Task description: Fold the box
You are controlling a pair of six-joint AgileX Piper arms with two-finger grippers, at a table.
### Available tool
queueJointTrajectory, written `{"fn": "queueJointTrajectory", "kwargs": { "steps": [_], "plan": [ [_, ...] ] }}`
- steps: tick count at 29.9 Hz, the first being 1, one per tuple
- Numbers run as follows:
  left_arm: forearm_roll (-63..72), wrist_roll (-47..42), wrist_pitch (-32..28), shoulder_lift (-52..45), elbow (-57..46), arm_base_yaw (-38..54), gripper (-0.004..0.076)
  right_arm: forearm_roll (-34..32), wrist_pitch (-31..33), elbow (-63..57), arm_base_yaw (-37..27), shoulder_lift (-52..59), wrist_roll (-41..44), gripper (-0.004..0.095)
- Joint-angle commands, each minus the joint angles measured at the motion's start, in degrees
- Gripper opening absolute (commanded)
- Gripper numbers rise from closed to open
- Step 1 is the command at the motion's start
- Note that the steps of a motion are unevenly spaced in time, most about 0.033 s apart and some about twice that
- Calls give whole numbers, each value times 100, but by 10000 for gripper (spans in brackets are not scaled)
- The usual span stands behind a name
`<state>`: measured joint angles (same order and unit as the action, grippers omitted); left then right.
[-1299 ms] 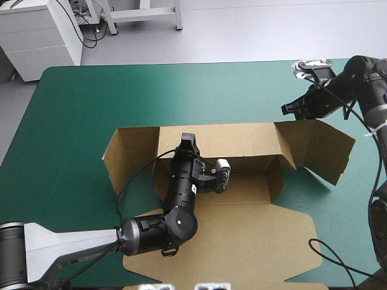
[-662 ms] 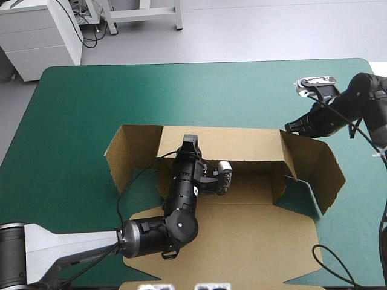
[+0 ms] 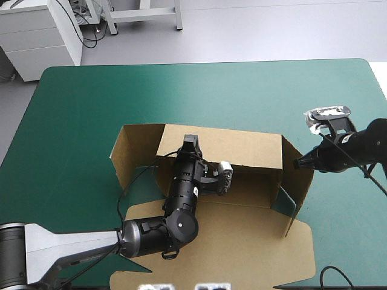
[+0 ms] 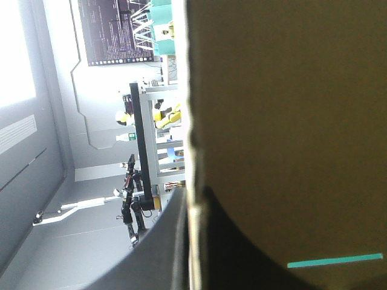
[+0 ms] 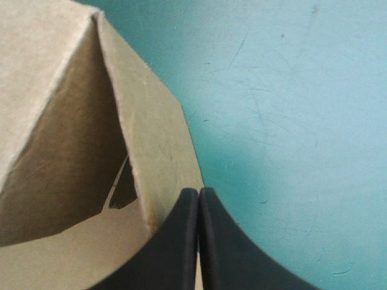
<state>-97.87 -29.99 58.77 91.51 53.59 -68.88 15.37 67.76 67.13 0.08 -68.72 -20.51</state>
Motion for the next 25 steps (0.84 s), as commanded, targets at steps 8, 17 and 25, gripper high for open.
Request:
{"fn": "queueJointTrajectory", "kwargs": {
  "steps": [8,17,25],
  "plan": [
    [-442,-53,102,-222,124,-54,-8,1092,-1190,-1308,-44,1081,-794,-20],
    [-702,-53,102,-222,124,-54,-8,1450,-2027,-2301,-44,1778,-1274,-17],
    [-702,-49,102,-222,124,-54,-8,1915,-1791,-2301,-31,1753,-1861,181]
  ]
}}
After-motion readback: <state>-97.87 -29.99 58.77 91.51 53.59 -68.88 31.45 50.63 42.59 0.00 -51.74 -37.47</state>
